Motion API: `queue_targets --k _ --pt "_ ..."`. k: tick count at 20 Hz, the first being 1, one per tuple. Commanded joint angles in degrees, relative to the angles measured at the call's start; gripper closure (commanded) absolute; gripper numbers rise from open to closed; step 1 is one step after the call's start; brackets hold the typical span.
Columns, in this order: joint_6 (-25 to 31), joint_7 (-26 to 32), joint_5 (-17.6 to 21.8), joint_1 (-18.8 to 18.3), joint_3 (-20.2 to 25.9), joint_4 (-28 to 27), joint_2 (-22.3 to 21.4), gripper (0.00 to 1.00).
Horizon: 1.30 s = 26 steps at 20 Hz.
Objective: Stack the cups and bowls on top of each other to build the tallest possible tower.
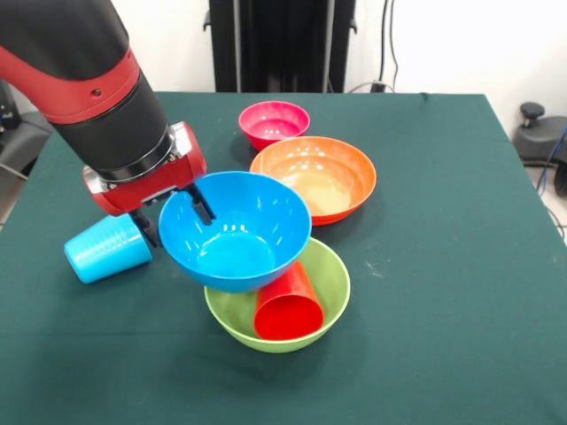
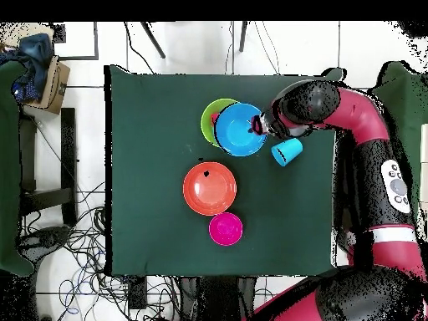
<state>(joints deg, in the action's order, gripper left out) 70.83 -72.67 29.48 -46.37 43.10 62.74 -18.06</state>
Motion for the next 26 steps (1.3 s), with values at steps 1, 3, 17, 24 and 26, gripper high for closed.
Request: queue_targets --k 1,3,17,24,26 --pt "5.9 21.4 1.3 1.6 2.3 0.4 0.4 0.0" --pt "6.7 20.8 1.1 2.3 2.4 -1.1 0.9 0.0" --pt "3.9 19.5 3.7 3.3 1.4 -3.0 2.2 0.0" --pt "2.4 16.4 2.4 4.0 1.8 -4.9 3.0 1.0" --pt "2.7 17.3 2.3 4.0 2.2 -5.1 2.9 1.0"
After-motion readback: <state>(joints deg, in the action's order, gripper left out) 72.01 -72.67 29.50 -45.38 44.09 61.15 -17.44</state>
